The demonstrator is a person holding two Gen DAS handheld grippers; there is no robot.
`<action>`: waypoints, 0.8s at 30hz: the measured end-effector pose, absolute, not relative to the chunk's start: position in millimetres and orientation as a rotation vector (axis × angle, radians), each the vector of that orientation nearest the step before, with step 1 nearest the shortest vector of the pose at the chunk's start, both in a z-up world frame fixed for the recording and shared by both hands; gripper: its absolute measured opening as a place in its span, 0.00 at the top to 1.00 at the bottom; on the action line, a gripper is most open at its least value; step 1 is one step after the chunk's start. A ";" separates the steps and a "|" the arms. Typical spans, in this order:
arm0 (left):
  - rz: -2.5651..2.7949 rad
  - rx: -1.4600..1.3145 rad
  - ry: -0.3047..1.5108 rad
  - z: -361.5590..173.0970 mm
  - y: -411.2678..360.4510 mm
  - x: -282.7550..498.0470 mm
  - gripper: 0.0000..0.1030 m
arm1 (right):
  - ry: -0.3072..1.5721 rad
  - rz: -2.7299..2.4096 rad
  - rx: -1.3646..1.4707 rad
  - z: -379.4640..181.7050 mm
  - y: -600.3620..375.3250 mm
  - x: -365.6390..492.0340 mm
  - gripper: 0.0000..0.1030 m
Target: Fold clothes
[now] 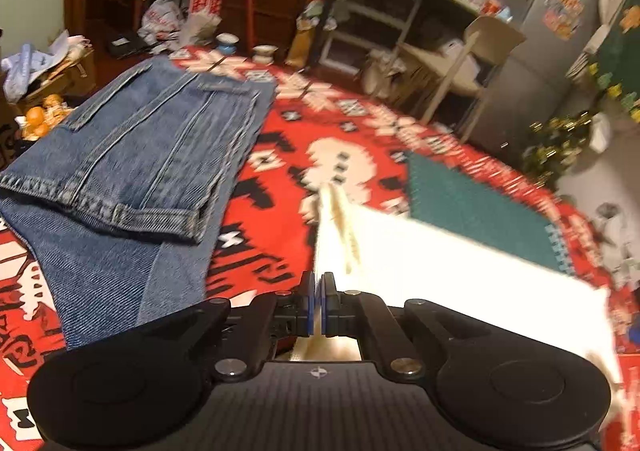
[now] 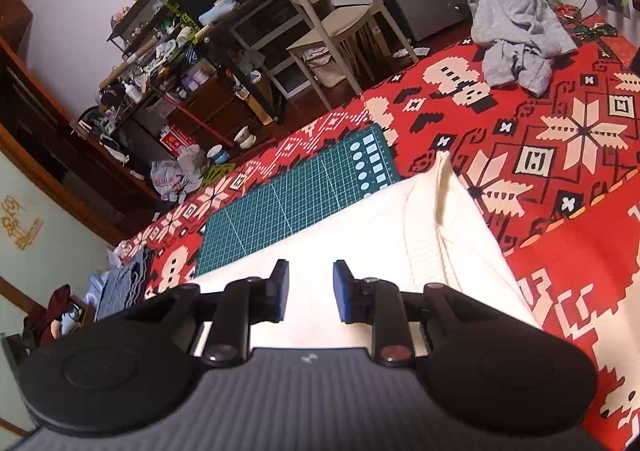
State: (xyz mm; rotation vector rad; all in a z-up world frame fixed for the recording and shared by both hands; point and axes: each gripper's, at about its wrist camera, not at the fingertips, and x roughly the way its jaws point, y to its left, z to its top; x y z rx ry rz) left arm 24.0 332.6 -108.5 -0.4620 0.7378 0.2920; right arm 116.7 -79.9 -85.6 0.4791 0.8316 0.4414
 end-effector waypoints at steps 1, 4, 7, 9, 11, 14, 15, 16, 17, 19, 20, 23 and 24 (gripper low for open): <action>0.275 -0.466 0.727 -102.8 331.4 22.1 0.97 | 0.831 0.437 0.486 -86.1 -81.0 117.6 0.74; 0.237 -0.470 0.699 -82.9 324.3 19.4 0.97 | 0.830 0.437 0.509 -86.2 -83.6 119.4 0.74; 0.205 -0.511 0.690 -66.7 315.2 22.2 0.97 | 0.825 0.442 0.525 -85.7 -85.0 121.4 0.74; 0.186 -0.532 0.703 -57.3 305.6 27.8 0.98 | 0.817 0.444 0.531 -84.2 -86.1 121.5 0.74; 0.161 -0.545 0.720 -47.4 293.2 34.0 0.98 | 0.812 0.443 0.546 -83.4 -88.9 122.5 0.74; 0.110 -0.541 0.738 -32.5 268.8 45.4 0.98 | 0.806 0.437 0.580 -83.8 -95.6 124.9 0.74; 0.089 -0.538 0.738 -29.2 258.9 49.0 0.98 | 0.804 0.436 0.591 -84.1 -97.8 125.9 0.74; 0.068 -0.534 0.738 -25.8 249.8 52.9 0.98 | 0.802 0.434 0.602 -84.4 -100.0 126.9 0.74; 0.049 -0.528 0.737 -23.1 239.5 56.8 0.98 | 0.801 0.434 0.613 -84.7 -102.3 127.7 0.74; 0.018 -0.516 0.744 -22.7 219.2 65.4 0.98 | 0.799 0.432 0.637 -85.5 -107.0 129.2 0.74; 0.005 -0.510 0.750 -24.1 209.3 70.0 0.98 | 0.798 0.430 0.648 -86.3 -109.0 129.6 0.74; -0.026 -0.520 0.791 -39.4 183.9 85.2 0.98 | 0.798 0.422 0.679 -89.2 -114.8 131.8 0.74; -0.028 -0.520 0.808 -48.4 177.3 90.0 0.98 | 0.799 0.419 0.685 -90.3 -116.2 132.3 0.74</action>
